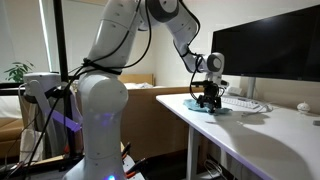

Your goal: Wipe the desk with the white towel

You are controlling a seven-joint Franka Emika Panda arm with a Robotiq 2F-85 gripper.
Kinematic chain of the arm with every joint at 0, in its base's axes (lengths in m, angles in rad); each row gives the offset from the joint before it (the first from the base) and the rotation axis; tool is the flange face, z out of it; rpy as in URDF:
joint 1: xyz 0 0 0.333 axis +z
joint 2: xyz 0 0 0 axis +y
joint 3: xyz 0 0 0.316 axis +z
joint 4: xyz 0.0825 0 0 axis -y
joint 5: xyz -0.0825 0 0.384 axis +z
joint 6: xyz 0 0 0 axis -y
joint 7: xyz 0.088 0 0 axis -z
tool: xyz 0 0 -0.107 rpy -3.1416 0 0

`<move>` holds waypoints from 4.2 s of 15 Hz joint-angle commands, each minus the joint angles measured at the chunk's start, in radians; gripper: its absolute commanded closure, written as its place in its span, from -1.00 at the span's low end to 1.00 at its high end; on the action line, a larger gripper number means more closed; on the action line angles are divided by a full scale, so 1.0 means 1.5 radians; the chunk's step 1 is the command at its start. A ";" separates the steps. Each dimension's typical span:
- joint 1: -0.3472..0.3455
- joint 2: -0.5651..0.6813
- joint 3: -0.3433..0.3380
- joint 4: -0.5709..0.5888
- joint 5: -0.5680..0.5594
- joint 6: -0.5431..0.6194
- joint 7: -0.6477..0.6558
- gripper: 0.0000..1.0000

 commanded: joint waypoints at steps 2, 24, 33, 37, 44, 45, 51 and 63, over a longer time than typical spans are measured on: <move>-0.005 0.016 0.004 0.012 0.008 -0.027 -0.032 -0.22; 0.092 -0.013 0.055 -0.012 -0.008 0.017 0.068 0.84; 0.196 0.004 0.096 -0.014 -0.029 0.070 0.217 0.84; 0.206 0.027 0.087 0.021 -0.043 0.053 0.273 0.86; 0.174 0.000 0.048 -0.009 -0.038 0.049 0.333 0.85; 0.169 -0.010 0.046 -0.023 -0.034 0.049 0.342 0.85; 0.132 -0.100 0.038 -0.149 -0.019 0.059 0.416 0.85; -0.053 -0.183 -0.071 -0.243 -0.073 0.068 0.428 0.85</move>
